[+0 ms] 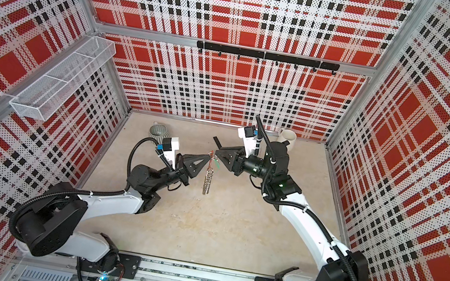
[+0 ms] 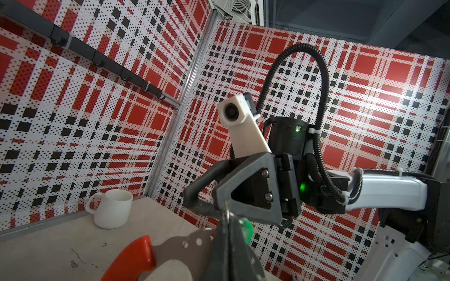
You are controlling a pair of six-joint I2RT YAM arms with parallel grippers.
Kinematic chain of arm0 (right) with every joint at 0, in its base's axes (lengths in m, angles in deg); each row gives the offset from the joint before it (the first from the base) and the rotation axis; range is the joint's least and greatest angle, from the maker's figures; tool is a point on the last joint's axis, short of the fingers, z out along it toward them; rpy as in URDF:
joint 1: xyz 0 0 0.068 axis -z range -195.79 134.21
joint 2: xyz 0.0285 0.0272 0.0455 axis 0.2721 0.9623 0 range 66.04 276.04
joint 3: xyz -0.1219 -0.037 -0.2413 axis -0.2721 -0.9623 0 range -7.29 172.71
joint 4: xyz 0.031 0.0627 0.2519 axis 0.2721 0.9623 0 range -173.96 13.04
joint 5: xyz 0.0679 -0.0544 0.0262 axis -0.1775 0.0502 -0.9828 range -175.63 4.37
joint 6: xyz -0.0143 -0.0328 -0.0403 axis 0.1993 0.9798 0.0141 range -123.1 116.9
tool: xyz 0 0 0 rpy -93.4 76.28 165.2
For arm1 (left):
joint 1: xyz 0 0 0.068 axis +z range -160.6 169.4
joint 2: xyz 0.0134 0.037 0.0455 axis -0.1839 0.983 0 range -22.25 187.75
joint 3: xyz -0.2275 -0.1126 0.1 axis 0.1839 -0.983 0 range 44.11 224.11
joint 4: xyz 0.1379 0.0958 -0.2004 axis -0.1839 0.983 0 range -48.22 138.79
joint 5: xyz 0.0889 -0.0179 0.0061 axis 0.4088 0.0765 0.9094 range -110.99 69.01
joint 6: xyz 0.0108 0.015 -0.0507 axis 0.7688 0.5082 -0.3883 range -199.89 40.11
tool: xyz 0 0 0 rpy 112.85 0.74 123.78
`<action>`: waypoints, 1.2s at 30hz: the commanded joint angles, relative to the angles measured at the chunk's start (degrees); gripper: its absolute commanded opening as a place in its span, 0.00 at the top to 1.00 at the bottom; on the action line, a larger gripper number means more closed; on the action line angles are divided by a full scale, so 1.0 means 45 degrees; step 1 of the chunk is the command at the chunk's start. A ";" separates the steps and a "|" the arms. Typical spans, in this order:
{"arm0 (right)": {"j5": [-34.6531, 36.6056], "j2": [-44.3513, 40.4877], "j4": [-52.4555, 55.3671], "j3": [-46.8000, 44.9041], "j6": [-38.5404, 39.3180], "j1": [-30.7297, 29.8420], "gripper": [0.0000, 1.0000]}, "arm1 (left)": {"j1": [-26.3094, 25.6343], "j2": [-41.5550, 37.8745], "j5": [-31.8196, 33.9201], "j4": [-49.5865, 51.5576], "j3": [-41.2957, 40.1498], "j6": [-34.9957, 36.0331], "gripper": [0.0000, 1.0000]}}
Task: Attach keys to a key ring
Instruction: Insert the key into the keyring.
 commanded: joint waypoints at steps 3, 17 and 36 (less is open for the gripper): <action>-0.0466 -0.0284 -0.1296 -0.0143 -0.0477 0.0069 0.64 | -0.0066 -0.0689 0.0347 0.0087 -0.0022 0.0420 1.00; -0.1079 -0.0275 -0.2268 -0.0494 -0.1203 0.0078 0.58 | -0.0121 -0.0610 0.0188 0.0255 0.0416 0.0058 1.00; -0.1382 0.0213 -0.2267 -0.0586 -0.1050 0.0018 0.65 | -0.0121 -0.0129 -0.0002 0.0257 0.0826 -0.0389 1.00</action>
